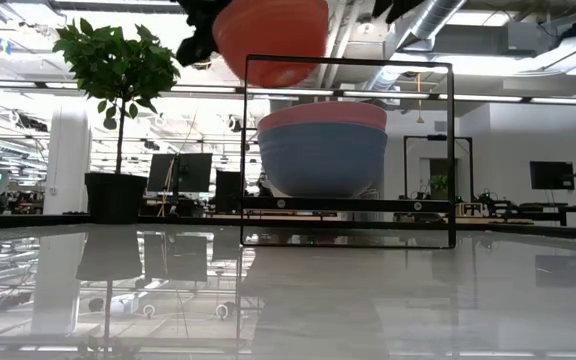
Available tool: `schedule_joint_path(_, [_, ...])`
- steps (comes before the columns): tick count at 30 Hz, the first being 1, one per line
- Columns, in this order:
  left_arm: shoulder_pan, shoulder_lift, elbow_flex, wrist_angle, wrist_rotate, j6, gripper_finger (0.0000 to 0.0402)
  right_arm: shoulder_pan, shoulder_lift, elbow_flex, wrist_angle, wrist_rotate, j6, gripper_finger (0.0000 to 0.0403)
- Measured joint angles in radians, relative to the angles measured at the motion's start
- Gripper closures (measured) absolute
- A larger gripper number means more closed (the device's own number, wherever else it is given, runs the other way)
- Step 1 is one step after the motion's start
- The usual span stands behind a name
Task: Place and stack bowls onto a shelf
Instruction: Stack the orange bowl on top of the pink bowl on the shelf
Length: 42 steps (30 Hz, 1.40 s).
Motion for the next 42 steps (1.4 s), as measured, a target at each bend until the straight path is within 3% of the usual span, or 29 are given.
schedule_joint_path(10, [0.006, 0.086, -0.001, 0.048, 0.025, 0.034, 0.0401, -0.022, 0.038, 0.001, -0.039, -0.005, -0.003, 0.0149])
schedule_joint_path(17, [0.006, 0.148, -0.001, 0.050, 0.104, 0.056, 0.0401, -0.033, 0.053, -0.001, -0.060, -0.006, -0.003, 0.0149])
schedule_joint_path(32, [0.006, 0.167, 0.003, 0.106, 0.123, 0.062, 0.0401, -0.041, 0.052, 0.000, -0.061, -0.006, -0.002, 0.0149])
schedule_joint_path(42, [0.006, 0.260, 0.136, 0.007, 0.098, 0.133, 0.0401, -0.041, 0.052, 0.000, -0.061, -0.007, 0.000, 0.0149])
